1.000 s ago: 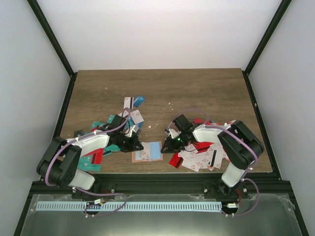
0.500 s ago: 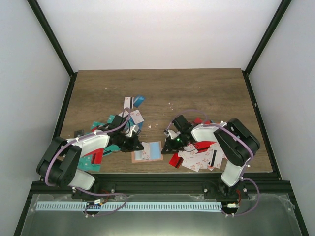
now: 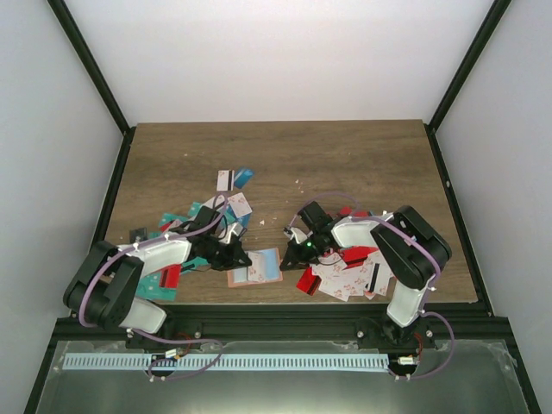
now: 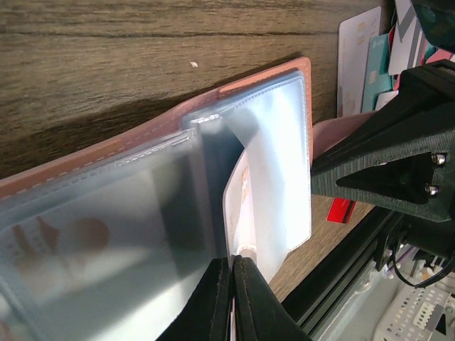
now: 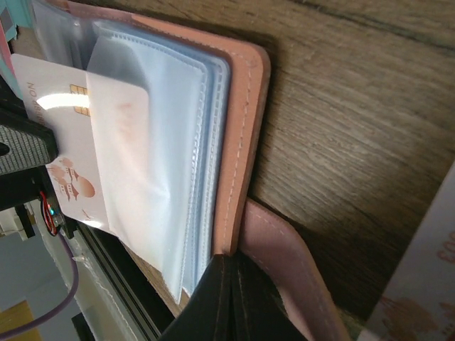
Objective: Put the credit cards into the card holder
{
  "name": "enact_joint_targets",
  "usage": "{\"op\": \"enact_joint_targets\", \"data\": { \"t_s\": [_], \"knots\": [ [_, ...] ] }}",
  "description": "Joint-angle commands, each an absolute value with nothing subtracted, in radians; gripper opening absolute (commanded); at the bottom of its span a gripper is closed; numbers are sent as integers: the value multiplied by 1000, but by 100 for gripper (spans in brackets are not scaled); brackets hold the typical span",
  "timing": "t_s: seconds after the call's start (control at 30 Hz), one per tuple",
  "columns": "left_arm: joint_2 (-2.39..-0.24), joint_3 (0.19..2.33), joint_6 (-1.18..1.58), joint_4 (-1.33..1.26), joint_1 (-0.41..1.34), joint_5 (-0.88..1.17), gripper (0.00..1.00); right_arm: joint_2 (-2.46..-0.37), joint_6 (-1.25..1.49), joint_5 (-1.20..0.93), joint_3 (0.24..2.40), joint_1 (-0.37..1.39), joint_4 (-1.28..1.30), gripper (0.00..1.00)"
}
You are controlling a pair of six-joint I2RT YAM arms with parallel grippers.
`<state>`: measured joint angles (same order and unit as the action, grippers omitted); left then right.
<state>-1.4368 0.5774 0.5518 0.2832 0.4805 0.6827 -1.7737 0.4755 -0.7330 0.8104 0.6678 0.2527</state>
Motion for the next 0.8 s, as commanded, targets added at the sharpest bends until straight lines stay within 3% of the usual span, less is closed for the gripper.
{"op": "enact_joint_targets", "data": {
  "t_s": [0.0,0.77],
  "knots": [
    [-1450,547,579,228,488,684,4,-1812,474,-633,792,690,286,1],
    [-1590,558,693,132,481,696,4,-1797,468,-650,739,690,269,1]
  ]
}}
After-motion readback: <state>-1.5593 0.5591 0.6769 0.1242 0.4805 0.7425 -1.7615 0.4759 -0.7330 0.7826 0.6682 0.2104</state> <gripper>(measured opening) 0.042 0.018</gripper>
